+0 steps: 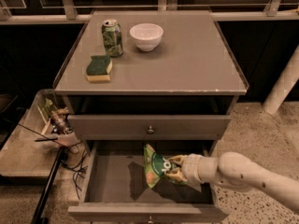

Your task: Place green rice chip bag into middle drawer

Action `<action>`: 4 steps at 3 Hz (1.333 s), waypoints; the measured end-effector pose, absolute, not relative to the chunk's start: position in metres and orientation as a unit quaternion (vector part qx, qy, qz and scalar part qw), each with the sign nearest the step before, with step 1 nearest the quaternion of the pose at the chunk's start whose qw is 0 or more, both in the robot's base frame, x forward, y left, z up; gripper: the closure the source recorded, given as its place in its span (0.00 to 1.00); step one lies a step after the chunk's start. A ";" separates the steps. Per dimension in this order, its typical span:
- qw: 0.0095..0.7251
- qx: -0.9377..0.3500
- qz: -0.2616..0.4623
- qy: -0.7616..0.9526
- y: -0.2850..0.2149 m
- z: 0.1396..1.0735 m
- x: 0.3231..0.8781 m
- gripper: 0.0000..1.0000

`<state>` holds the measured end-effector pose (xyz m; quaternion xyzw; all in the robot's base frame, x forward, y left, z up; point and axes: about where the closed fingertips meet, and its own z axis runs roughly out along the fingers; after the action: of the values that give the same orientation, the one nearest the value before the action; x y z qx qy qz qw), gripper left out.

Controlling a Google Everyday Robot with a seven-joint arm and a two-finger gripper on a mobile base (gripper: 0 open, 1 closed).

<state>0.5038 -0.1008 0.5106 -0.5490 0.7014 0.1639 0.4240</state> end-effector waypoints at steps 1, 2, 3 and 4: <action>0.418 -0.542 0.149 0.714 -0.108 0.491 0.525 1.00; 0.411 -0.539 0.135 0.723 -0.105 0.468 0.543 1.00; 0.403 -0.540 0.129 0.728 -0.099 0.442 0.555 1.00; 0.402 -0.544 0.132 0.725 -0.092 0.424 0.562 1.00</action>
Offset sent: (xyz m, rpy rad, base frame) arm 0.0634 -0.0048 -0.0693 -0.0890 0.0090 -0.0934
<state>0.5619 -0.0919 0.4240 -0.5440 0.7246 0.1325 0.4019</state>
